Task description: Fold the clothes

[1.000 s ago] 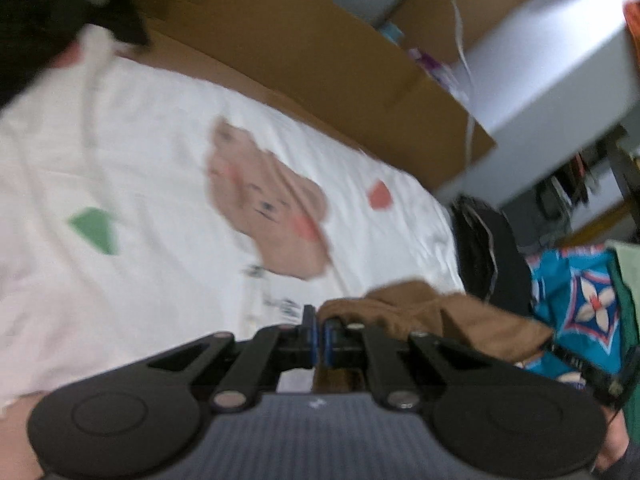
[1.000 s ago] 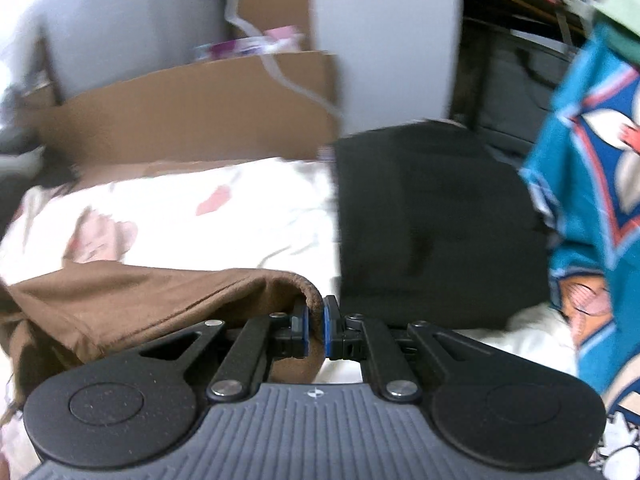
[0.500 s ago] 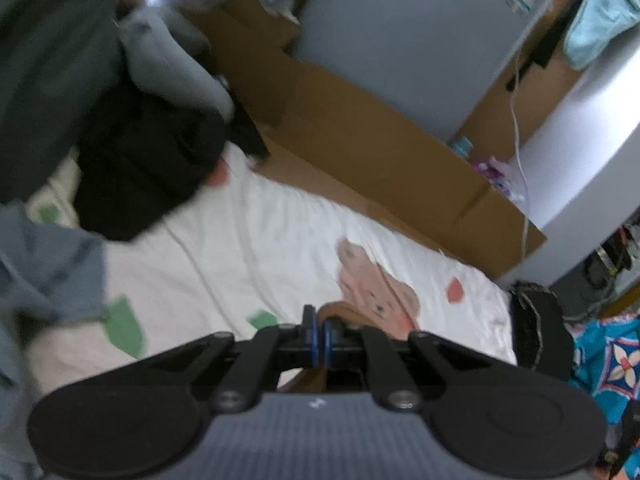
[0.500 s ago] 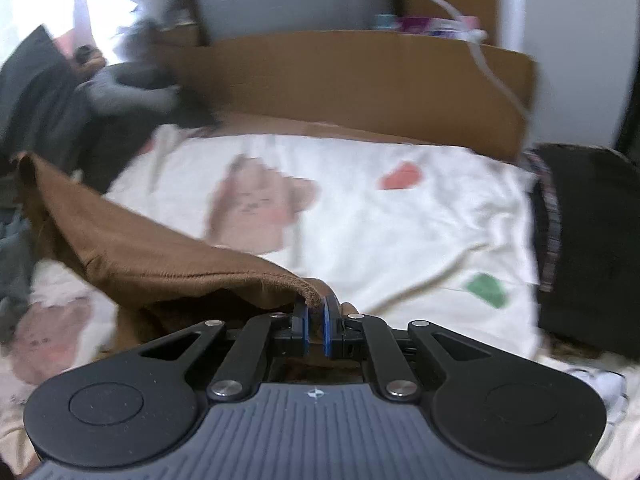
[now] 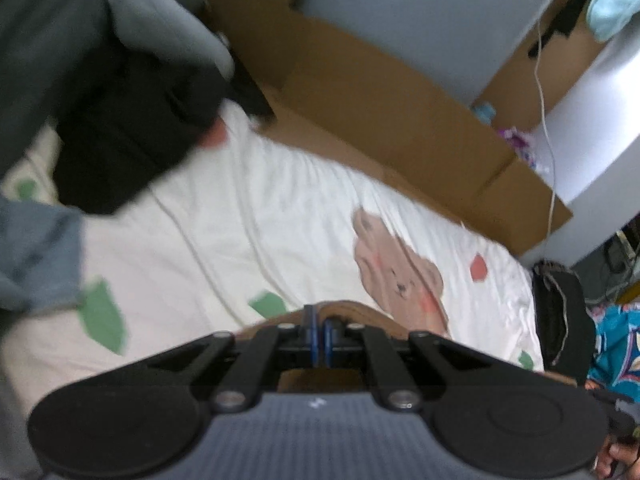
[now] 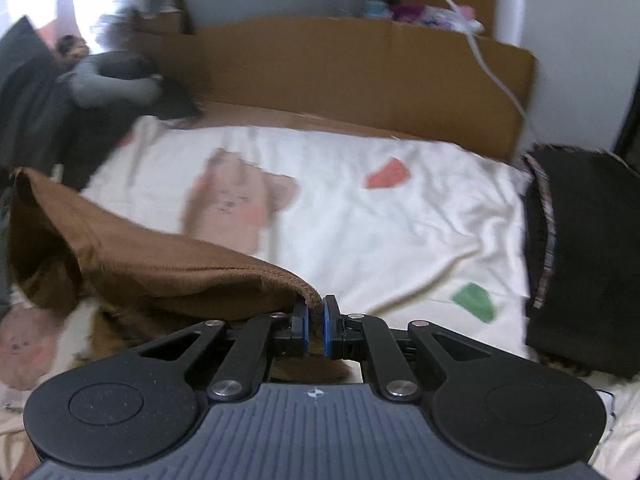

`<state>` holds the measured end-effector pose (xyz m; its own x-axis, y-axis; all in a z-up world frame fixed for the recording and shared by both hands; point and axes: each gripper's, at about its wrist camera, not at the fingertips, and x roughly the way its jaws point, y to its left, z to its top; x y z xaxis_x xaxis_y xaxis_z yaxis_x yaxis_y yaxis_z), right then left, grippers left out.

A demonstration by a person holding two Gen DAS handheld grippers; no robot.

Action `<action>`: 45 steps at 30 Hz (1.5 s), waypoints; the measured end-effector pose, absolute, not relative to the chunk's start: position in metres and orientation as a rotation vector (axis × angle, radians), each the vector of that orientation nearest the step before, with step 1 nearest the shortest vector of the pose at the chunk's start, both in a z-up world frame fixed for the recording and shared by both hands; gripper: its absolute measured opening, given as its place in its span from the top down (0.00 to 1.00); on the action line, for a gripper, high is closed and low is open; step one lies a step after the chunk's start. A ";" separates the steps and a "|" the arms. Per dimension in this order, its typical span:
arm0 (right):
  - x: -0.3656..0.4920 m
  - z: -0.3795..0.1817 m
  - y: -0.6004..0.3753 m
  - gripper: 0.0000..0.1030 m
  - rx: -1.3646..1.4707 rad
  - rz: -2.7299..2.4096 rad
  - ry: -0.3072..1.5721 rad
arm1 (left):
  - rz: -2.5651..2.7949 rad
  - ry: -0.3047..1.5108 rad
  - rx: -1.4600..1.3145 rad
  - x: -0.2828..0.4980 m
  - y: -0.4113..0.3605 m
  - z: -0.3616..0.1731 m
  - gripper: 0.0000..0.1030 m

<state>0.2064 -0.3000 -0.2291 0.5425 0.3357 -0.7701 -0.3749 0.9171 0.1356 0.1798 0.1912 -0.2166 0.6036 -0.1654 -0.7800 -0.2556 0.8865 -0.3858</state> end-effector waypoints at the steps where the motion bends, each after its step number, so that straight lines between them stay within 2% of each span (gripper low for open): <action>1: 0.210 -0.232 -0.304 0.95 -0.046 0.409 0.911 | 0.037 0.950 -0.489 0.184 0.182 -0.226 0.96; 9: 0.241 -0.255 -0.330 0.95 -0.035 0.317 0.963 | -0.026 1.067 -0.441 0.195 0.141 -0.277 0.92; 14: 0.248 -0.271 -0.327 0.95 -0.040 0.314 0.995 | 0.014 1.137 -0.451 0.189 0.148 -0.287 0.72; 19: 0.249 -0.278 -0.327 0.95 -0.028 0.303 1.013 | 0.023 1.147 -0.424 0.172 0.152 -0.272 0.64; 23: 0.245 -0.276 -0.326 0.95 -0.026 0.297 1.007 | 0.016 1.152 -0.403 0.158 0.157 -0.258 0.51; 27: 0.240 -0.273 -0.326 0.95 -0.029 0.297 1.001 | 0.038 1.146 -0.336 0.148 0.160 -0.253 0.51; 32: 0.235 -0.270 -0.323 0.95 -0.037 0.294 0.995 | 0.009 1.119 -0.090 0.138 0.139 -0.248 0.52; 45: 0.230 -0.266 -0.320 0.95 -0.042 0.302 0.985 | -0.042 1.114 0.291 0.118 0.117 -0.263 0.53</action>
